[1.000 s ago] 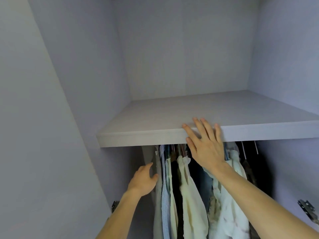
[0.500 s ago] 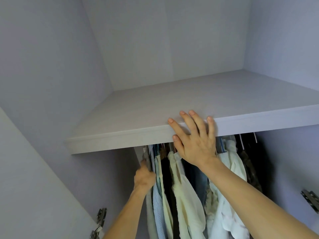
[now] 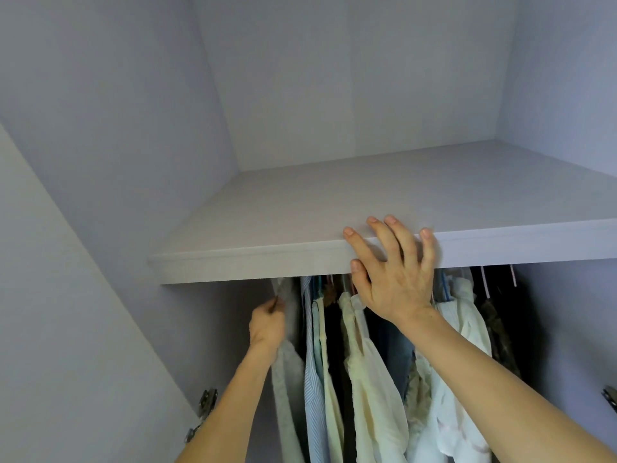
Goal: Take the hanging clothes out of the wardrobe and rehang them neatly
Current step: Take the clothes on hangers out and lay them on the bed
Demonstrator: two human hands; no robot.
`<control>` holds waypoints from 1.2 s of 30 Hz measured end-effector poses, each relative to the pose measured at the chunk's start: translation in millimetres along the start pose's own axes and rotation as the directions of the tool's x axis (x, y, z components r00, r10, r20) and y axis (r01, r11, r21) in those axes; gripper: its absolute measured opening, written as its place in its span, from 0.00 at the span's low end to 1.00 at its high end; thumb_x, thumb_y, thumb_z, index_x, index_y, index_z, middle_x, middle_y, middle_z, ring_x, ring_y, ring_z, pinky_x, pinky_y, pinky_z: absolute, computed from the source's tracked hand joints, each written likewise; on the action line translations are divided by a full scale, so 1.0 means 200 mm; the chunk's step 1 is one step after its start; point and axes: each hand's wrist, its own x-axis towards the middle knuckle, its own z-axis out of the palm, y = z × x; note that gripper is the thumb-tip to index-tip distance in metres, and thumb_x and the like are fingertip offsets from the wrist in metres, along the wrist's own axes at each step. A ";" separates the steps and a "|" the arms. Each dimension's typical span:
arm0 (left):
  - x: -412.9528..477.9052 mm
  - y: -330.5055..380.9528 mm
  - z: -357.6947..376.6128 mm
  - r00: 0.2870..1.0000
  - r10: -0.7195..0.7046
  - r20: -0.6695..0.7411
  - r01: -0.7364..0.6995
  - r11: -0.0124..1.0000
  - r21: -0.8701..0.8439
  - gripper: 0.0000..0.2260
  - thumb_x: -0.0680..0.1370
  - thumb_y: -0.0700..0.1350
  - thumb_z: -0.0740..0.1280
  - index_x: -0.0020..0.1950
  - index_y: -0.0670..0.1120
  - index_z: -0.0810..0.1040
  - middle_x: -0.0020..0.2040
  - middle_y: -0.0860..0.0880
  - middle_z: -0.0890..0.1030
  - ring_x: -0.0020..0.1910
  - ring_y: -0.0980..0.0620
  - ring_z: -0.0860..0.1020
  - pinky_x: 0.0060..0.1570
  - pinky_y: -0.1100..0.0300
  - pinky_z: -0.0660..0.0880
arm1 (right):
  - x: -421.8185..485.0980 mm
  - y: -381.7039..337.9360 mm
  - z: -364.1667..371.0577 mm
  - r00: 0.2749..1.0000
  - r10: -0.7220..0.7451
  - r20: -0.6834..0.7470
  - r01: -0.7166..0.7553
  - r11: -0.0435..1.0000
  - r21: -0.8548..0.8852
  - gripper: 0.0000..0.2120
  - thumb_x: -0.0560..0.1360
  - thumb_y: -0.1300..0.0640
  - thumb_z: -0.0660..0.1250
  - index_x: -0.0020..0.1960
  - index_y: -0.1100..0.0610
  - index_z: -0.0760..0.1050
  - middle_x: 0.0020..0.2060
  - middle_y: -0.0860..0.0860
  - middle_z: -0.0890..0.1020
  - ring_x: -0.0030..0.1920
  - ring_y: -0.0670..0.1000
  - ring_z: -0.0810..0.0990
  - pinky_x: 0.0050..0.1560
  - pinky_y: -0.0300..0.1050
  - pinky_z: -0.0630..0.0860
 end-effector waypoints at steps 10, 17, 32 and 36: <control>-0.02 0.04 -0.18 0.984 -0.095 0.149 0.160 0.843 -0.514 0.20 0.80 0.40 0.67 0.71 0.41 0.73 0.58 0.39 0.83 0.56 0.40 0.82 0.59 0.46 0.79 | 0.02 -0.01 -0.05 0.994 0.045 0.100 -0.052 0.997 0.059 0.23 0.79 0.47 0.60 0.74 0.45 0.69 0.68 0.52 0.75 0.72 0.55 0.67 0.72 0.62 0.57; -0.33 -0.15 -0.24 0.987 -0.064 0.146 0.135 0.820 -0.557 0.14 0.81 0.40 0.65 0.67 0.44 0.79 0.58 0.42 0.84 0.58 0.43 0.82 0.65 0.44 0.75 | -0.02 -0.11 -0.15 0.957 0.111 0.267 -0.173 0.959 0.223 0.28 0.79 0.50 0.61 0.77 0.52 0.64 0.77 0.58 0.61 0.79 0.59 0.55 0.77 0.65 0.49; -1.72 -0.64 -0.92 0.966 -0.252 0.066 0.253 0.850 -0.463 0.13 0.80 0.42 0.65 0.63 0.48 0.83 0.61 0.41 0.82 0.61 0.43 0.81 0.60 0.52 0.77 | -0.47 -0.97 -0.60 0.508 -0.532 0.678 -0.453 0.505 0.735 0.39 0.75 0.27 0.46 0.77 0.49 0.61 0.75 0.43 0.65 0.77 0.49 0.56 0.75 0.54 0.59; -2.27 -0.82 -1.02 0.963 -0.267 0.022 0.243 0.838 -0.489 0.15 0.83 0.42 0.62 0.70 0.46 0.77 0.65 0.40 0.80 0.65 0.41 0.78 0.64 0.50 0.74 | -0.59 -1.23 -0.94 0.423 -0.726 0.542 -0.464 0.340 0.818 0.27 0.73 0.30 0.49 0.50 0.46 0.78 0.48 0.40 0.82 0.55 0.50 0.77 0.57 0.49 0.71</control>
